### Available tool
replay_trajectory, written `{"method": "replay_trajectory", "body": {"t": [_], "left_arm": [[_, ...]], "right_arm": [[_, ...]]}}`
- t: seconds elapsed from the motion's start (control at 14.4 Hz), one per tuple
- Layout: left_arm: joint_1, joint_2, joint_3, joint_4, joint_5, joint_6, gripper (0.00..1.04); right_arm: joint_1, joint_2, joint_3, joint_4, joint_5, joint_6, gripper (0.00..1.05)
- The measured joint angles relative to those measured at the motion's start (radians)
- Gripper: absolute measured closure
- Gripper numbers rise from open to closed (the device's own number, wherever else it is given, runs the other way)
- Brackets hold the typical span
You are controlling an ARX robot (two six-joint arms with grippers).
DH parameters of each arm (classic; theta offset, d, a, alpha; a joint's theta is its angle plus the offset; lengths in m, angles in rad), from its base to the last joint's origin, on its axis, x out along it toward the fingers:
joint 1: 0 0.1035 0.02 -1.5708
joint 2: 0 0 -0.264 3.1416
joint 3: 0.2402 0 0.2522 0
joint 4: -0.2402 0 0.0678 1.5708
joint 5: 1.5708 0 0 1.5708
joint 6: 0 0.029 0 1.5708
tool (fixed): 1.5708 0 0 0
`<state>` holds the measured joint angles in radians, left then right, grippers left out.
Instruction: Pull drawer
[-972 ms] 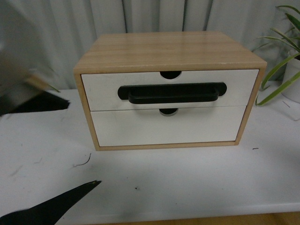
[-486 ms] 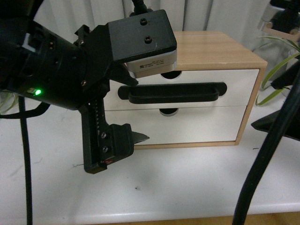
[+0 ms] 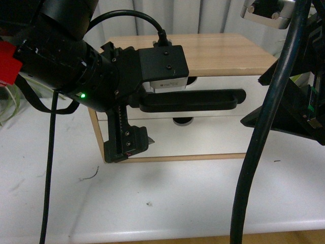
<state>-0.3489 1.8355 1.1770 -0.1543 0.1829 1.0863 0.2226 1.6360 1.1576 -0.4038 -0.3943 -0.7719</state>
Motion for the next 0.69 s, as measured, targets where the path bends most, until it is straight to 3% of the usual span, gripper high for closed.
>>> {"method": "replay_trajectory", "body": {"t": [0.28,0.56,0.69], "left_arm": [[0.002,0.027,0.037,-0.061,0.012,0.047,0.07],[-0.013,0.03,0.054,-0.136,0.082,0.055,0.07],[-0.019,0.034,0.054,-0.132,0.05,0.084,0.07]], "right_arm": [[-0.001,0.054,0.045,-0.035,-0.019,-0.023,0.06],[0.009,0.188,0.181,-0.067,-0.014,-0.038,0.06],[0.035,0.243,0.242,-0.076,-0.015,-0.039,0.06]]}}
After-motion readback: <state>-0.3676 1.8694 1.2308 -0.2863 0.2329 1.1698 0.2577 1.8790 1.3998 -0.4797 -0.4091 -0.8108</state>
